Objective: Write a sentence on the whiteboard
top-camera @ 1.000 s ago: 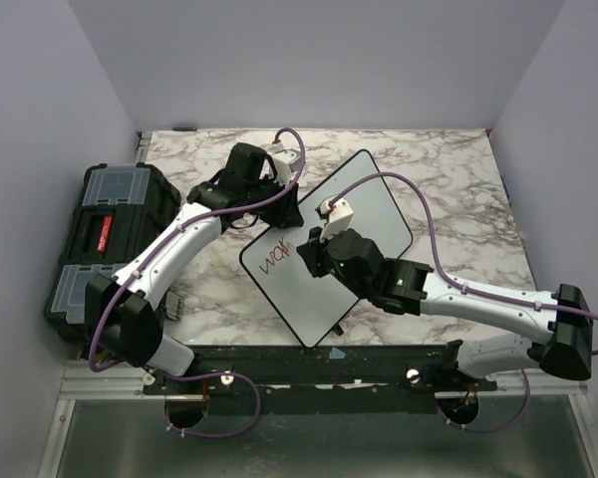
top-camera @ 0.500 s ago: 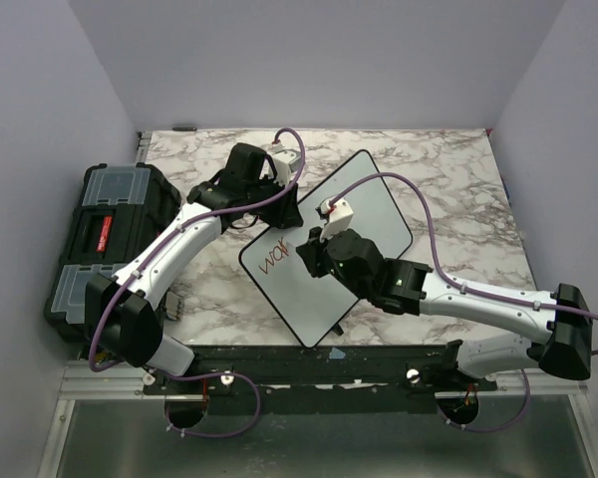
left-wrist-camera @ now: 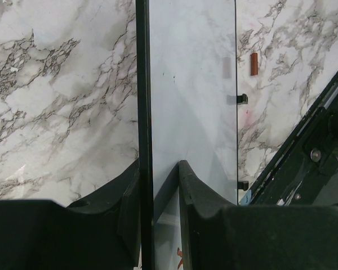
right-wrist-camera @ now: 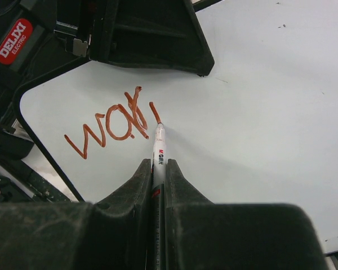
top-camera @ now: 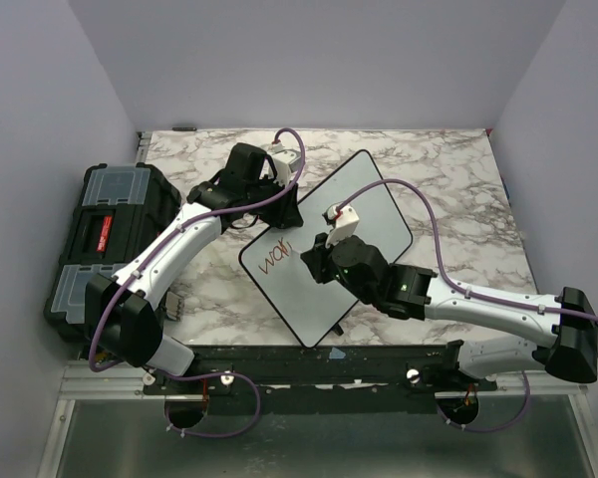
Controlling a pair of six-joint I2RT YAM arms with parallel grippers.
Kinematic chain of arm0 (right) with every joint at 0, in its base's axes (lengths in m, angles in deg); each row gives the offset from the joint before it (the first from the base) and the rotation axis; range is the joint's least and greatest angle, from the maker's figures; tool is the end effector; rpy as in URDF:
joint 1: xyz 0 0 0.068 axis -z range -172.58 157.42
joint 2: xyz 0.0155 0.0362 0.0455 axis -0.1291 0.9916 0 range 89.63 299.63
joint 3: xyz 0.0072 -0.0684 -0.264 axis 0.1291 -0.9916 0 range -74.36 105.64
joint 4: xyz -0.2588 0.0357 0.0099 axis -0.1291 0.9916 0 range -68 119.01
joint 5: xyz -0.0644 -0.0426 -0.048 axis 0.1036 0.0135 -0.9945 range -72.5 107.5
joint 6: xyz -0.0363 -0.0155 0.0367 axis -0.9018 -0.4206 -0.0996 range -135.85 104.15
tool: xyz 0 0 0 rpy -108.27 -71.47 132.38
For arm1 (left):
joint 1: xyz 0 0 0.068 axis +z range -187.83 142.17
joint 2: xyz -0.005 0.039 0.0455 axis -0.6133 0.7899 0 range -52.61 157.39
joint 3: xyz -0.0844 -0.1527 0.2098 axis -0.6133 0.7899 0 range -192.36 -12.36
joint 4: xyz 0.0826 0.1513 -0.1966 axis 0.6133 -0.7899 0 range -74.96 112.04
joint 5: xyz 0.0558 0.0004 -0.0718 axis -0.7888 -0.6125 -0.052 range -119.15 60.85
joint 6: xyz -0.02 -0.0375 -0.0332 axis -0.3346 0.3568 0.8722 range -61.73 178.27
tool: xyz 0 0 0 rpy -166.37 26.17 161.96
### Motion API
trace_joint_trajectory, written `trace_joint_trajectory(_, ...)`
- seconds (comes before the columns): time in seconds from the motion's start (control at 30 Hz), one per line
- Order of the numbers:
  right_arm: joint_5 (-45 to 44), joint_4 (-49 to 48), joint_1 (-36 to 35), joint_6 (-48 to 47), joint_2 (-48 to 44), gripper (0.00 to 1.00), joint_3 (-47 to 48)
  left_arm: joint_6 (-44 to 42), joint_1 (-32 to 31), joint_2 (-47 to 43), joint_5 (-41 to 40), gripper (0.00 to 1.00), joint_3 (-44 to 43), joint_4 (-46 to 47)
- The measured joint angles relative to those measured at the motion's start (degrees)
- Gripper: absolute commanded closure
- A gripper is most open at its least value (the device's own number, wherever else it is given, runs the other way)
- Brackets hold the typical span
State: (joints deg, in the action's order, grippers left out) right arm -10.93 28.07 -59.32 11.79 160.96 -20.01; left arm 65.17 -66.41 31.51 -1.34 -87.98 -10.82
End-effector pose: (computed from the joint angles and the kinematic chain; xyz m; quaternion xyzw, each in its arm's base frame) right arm 0.1278 0.2545 0.3082 -0.1430 0.8073 0.2531 0.5136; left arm 0.2760 -0.1693 0.3296 0.2636 0.8502 -0.3303 0.3140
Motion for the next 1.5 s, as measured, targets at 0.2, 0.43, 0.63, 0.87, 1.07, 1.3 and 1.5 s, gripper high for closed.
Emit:
trace_joint_trajectory(0.2,0.0,0.0,0.0,-0.1,0.0,0.99,0.0,0.0,0.0,0.0,0.0,1.0,0.0,0.0)
trace_joint_trajectory(0.43,-0.2,0.1,0.0,-0.9,1.5,0.99,1.9,0.0,0.0,0.0,-0.2,1.0,0.0,-0.1)
trace_joint_trajectory(0.63,-1.0,0.1,0.0,-1.8,2.7,0.99,3.7,0.0,0.0,0.0,-0.3,1.0,0.0,-0.1)
trace_joint_trajectory(0.87,-3.0,0.0,0.0,-2.2,3.9,0.99,5.5,0.0,0.0,0.0,-0.3,1.0,0.0,-0.1)
trace_joint_trajectory(1.07,-4.9,0.1,0.0,-2.2,4.1,0.99,5.6,0.0,0.0,0.0,-0.3,1.0,0.0,-0.1)
trace_joint_trajectory(1.3,-5.4,0.3,0.0,-1.5,3.9,0.99,5.3,0.0,0.0,0.0,-0.3,1.0,0.0,-0.1)
trace_joint_trajectory(1.5,-5.4,0.9,0.0,-0.4,2.7,0.99,3.6,0.0,0.0,0.0,-0.3,1.0,0.0,-0.1)
